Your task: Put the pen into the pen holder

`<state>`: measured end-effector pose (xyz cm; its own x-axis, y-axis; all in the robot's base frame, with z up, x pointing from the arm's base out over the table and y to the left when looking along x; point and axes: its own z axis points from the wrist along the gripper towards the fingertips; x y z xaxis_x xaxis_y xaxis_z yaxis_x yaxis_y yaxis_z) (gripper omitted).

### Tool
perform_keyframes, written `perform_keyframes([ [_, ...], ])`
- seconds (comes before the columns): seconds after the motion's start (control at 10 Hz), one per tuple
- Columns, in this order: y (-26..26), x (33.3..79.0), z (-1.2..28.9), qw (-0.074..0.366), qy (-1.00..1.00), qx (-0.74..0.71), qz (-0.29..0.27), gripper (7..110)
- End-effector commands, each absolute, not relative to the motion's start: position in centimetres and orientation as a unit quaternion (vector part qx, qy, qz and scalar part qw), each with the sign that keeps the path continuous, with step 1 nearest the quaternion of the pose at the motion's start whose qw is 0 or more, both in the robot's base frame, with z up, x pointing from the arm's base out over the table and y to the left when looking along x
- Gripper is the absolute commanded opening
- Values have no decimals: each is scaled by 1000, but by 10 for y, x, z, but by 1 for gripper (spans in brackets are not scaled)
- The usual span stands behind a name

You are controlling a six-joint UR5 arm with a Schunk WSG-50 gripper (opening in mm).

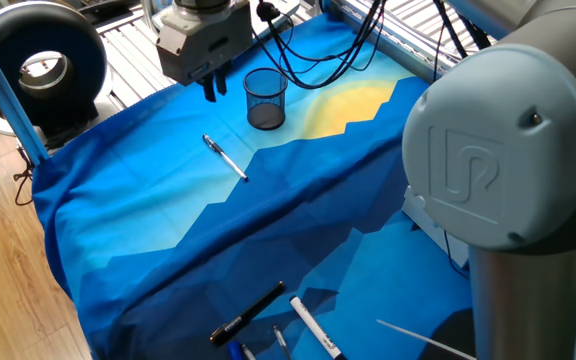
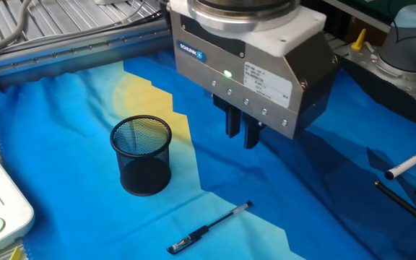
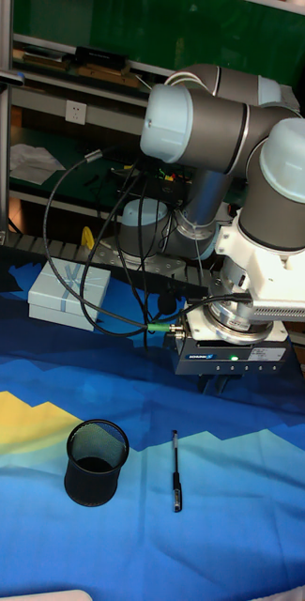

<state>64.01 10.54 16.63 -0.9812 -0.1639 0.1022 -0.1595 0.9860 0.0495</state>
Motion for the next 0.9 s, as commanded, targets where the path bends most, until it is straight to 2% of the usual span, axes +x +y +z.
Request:
perform_keyframes([
  [0.0, 103, 637, 168, 59, -995, 81, -17, 22],
  [0.8, 117, 649, 127, 66, -997, -18, -22, 22],
])
